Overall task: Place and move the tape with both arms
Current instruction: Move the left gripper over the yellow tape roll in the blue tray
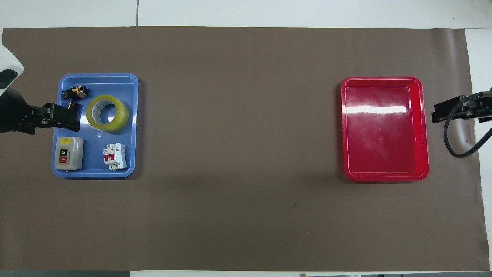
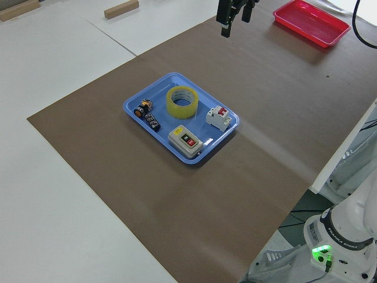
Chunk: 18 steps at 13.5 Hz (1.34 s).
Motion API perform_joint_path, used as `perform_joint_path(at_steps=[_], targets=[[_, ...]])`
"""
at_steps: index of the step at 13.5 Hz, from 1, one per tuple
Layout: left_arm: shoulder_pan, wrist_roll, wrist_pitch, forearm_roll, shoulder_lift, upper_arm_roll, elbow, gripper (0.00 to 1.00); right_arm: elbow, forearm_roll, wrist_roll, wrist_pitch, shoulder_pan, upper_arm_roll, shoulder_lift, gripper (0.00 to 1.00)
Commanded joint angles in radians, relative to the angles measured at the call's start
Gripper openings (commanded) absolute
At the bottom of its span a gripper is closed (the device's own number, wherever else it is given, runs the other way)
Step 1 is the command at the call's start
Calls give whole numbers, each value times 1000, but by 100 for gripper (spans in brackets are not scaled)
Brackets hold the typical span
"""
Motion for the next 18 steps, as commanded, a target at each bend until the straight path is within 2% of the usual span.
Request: perform_joint_path(at_steps=[1, 5, 8, 11, 13, 15, 18], targets=[[8, 15, 44, 0, -1, 4, -16, 100, -21, 17, 15, 17, -12, 5, -15, 100], [97, 50, 197, 0, 40, 5, -80, 100, -21, 17, 15, 17, -12, 5, -15, 100], [169, 120, 342, 0, 137, 5, -123, 100, -21, 17, 15, 17, -12, 5, -15, 100], [203, 127, 568, 1, 230, 5, -200, 100, -21, 17, 15, 17, -12, 5, -15, 100], [201, 118, 677, 0, 246, 5, -269, 100, -21, 17, 14, 17, -12, 5, -15, 100], [189, 111, 711, 0, 281, 5, -283, 100, -21, 17, 14, 17, -12, 5, -15, 100], [183, 83, 749, 1, 315, 4, -304, 87, -21, 17, 15, 17, -12, 5, -15, 100]])
